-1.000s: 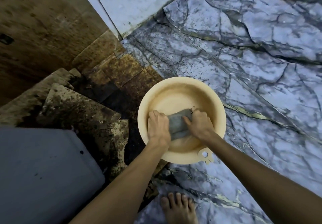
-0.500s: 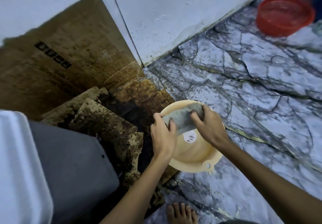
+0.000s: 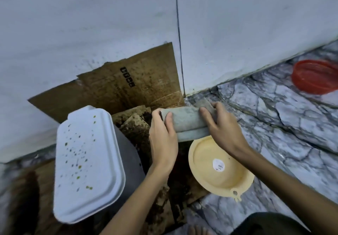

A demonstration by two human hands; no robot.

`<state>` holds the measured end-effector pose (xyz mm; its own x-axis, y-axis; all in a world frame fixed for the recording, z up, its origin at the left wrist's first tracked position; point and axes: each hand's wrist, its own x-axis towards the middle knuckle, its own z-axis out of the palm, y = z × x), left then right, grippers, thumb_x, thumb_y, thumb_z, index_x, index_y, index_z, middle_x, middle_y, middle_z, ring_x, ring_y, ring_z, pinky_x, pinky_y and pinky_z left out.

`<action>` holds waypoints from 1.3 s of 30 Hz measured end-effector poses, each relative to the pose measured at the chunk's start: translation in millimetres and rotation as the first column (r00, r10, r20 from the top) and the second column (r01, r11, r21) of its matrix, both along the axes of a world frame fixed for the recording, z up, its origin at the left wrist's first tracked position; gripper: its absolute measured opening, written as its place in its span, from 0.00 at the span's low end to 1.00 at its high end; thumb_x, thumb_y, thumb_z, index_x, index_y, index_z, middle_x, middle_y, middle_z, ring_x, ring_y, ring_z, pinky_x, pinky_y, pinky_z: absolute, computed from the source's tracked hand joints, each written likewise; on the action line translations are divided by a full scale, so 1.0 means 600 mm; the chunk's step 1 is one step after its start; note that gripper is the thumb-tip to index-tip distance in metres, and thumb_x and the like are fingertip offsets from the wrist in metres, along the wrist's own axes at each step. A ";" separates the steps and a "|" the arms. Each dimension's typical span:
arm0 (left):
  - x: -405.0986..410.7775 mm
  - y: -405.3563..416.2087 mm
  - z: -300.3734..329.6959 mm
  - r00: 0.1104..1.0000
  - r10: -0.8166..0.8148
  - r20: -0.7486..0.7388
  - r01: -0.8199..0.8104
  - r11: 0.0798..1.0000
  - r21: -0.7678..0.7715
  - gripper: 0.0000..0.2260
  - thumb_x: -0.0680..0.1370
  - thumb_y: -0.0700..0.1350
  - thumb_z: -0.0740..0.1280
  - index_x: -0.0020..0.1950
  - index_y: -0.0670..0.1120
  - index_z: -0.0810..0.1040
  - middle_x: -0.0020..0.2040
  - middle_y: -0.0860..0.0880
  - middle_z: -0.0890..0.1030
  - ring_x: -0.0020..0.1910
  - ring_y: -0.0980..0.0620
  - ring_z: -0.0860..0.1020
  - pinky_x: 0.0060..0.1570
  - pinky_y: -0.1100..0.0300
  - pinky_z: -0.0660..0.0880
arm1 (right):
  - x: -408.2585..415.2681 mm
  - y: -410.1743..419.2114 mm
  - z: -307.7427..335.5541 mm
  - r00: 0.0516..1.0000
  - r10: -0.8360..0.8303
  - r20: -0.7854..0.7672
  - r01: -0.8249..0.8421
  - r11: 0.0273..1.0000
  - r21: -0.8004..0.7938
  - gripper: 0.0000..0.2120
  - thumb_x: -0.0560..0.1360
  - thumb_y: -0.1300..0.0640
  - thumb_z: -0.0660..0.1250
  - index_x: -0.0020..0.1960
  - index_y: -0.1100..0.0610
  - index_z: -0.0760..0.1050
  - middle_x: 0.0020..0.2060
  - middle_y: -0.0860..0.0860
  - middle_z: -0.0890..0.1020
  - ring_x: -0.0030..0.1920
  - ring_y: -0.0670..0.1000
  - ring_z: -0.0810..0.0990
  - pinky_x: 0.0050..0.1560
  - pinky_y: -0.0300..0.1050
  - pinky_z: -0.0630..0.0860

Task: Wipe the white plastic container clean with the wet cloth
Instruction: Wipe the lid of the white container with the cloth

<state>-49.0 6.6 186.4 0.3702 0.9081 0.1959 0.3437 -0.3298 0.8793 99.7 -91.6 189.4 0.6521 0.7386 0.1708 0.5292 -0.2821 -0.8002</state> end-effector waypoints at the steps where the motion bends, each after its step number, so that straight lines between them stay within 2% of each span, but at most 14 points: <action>1: -0.021 0.008 0.019 1.000 0.004 0.024 -0.004 1.000 0.026 0.09 0.89 0.51 0.58 0.55 0.47 0.72 0.47 0.52 0.79 0.45 0.59 0.78 0.40 0.68 0.72 | -0.016 0.009 0.018 1.000 0.005 0.018 -0.005 1.000 0.017 0.13 0.86 0.42 0.62 0.55 0.51 0.73 0.41 0.41 0.79 0.42 0.33 0.79 0.36 0.30 0.71; 5: -0.106 0.038 0.078 0.999 0.033 0.039 -0.037 0.993 0.110 0.10 0.89 0.54 0.58 0.55 0.50 0.73 0.45 0.54 0.79 0.43 0.59 0.79 0.41 0.63 0.75 | -0.086 0.055 0.072 1.000 0.027 0.009 -0.028 0.995 0.093 0.16 0.84 0.39 0.61 0.48 0.50 0.74 0.38 0.43 0.79 0.39 0.33 0.78 0.35 0.29 0.71; 8: -0.177 0.059 0.100 0.996 0.075 0.039 -0.080 0.987 0.137 0.08 0.88 0.53 0.59 0.55 0.51 0.72 0.42 0.56 0.77 0.41 0.60 0.77 0.37 0.65 0.71 | -0.148 0.086 0.092 0.996 0.086 0.035 -0.090 0.988 0.123 0.15 0.85 0.38 0.60 0.48 0.48 0.73 0.37 0.42 0.79 0.40 0.35 0.80 0.35 0.30 0.72; 11: -0.255 0.077 0.105 0.994 0.103 0.036 -0.107 0.984 0.144 0.07 0.88 0.51 0.60 0.53 0.50 0.71 0.40 0.52 0.77 0.39 0.54 0.77 0.35 0.58 0.71 | -0.218 0.115 0.096 0.983 0.174 0.059 -0.180 0.976 0.127 0.13 0.86 0.40 0.60 0.50 0.48 0.70 0.36 0.44 0.79 0.39 0.36 0.81 0.31 0.31 0.71; 13: -0.301 0.085 0.100 0.993 0.121 0.003 -0.120 0.981 0.151 0.07 0.88 0.50 0.60 0.52 0.50 0.70 0.40 0.51 0.77 0.40 0.53 0.77 0.36 0.57 0.71 | -0.260 0.131 0.092 0.977 0.207 0.058 -0.212 0.972 0.102 0.11 0.86 0.42 0.61 0.52 0.49 0.70 0.37 0.43 0.80 0.41 0.36 0.81 0.31 0.31 0.71; 17: -0.384 0.102 0.081 0.979 0.182 -0.097 -0.163 0.971 0.173 0.05 0.87 0.49 0.62 0.55 0.50 0.70 0.42 0.55 0.77 0.42 0.58 0.78 0.38 0.63 0.69 | -0.339 0.153 0.075 0.970 0.243 0.021 -0.244 0.968 0.058 0.11 0.86 0.42 0.61 0.53 0.49 0.70 0.37 0.42 0.81 0.40 0.37 0.82 0.31 0.34 0.73; 20: -0.428 0.112 0.066 0.962 0.208 -0.177 -0.180 0.970 0.164 0.07 0.87 0.50 0.63 0.52 0.50 0.69 0.41 0.54 0.76 0.40 0.57 0.77 0.37 0.58 0.67 | -0.377 0.161 0.059 0.968 0.244 0.053 -0.243 0.970 -0.033 0.12 0.85 0.41 0.61 0.51 0.50 0.69 0.35 0.43 0.80 0.35 0.43 0.81 0.27 0.37 0.71; 22: -0.449 0.116 0.057 0.944 0.216 -0.249 -0.182 0.971 0.153 0.08 0.87 0.52 0.62 0.52 0.50 0.68 0.43 0.53 0.77 0.41 0.54 0.78 0.39 0.54 0.71 | -0.394 0.165 0.048 0.963 0.242 0.116 -0.229 0.967 -0.112 0.14 0.84 0.40 0.60 0.50 0.50 0.69 0.35 0.44 0.80 0.31 0.46 0.79 0.28 0.38 0.65; 26: -0.471 0.122 0.036 0.851 0.217 -0.479 -0.157 0.974 0.163 0.12 0.87 0.57 0.57 0.51 0.50 0.66 0.46 0.51 0.78 0.41 0.46 0.80 0.38 0.48 0.75 | -0.412 0.167 0.028 0.951 0.229 0.210 -0.179 0.956 -0.231 0.17 0.84 0.38 0.61 0.44 0.48 0.67 0.34 0.44 0.77 0.33 0.48 0.76 0.31 0.46 0.64; 29: -0.477 0.127 0.016 0.742 0.242 -0.625 -0.121 0.965 0.231 0.13 0.87 0.60 0.54 0.51 0.52 0.63 0.46 0.53 0.78 0.40 0.47 0.81 0.30 0.55 0.65 | -0.413 0.165 0.016 0.947 0.204 0.250 -0.138 0.956 -0.260 0.17 0.83 0.40 0.64 0.41 0.48 0.66 0.37 0.44 0.74 0.35 0.46 0.74 0.32 0.46 0.63; 31: -0.479 0.127 0.002 0.726 0.260 -0.637 -0.100 0.956 0.276 0.12 0.87 0.59 0.54 0.53 0.52 0.67 0.48 0.53 0.78 0.42 0.49 0.81 0.30 0.57 0.64 | -0.410 0.162 0.011 0.929 0.203 0.311 -0.125 0.960 -0.252 0.15 0.82 0.43 0.67 0.45 0.51 0.70 0.41 0.47 0.74 0.40 0.50 0.75 0.37 0.47 0.68; 33: -0.482 0.127 -0.012 0.744 0.271 -0.611 -0.093 0.947 0.306 0.14 0.87 0.58 0.56 0.61 0.49 0.74 0.53 0.51 0.78 0.50 0.49 0.79 0.41 0.56 0.72 | -0.407 0.161 0.010 0.872 0.231 0.431 -0.138 0.962 -0.237 0.11 0.81 0.48 0.70 0.52 0.55 0.75 0.49 0.52 0.75 0.47 0.55 0.76 0.44 0.50 0.73; 36: -0.490 0.132 -0.024 0.811 0.231 -0.537 -0.107 0.962 0.251 0.20 0.86 0.56 0.59 0.73 0.46 0.72 0.64 0.48 0.76 0.61 0.48 0.75 0.58 0.54 0.71 | -0.397 0.179 0.014 0.711 0.413 0.569 -0.336 0.910 -0.241 0.13 0.79 0.57 0.72 0.62 0.59 0.78 0.64 0.59 0.76 0.63 0.61 0.77 0.58 0.58 0.74; 39: -0.504 0.128 -0.029 0.880 0.131 -0.457 -0.068 0.986 0.152 0.28 0.85 0.58 0.60 0.82 0.46 0.65 0.76 0.50 0.71 0.75 0.52 0.69 0.71 0.59 0.65 | -0.388 0.209 0.021 0.405 0.672 0.620 -0.640 0.693 -0.332 0.16 0.82 0.57 0.68 0.69 0.59 0.77 0.74 0.60 0.72 0.74 0.63 0.73 0.70 0.59 0.71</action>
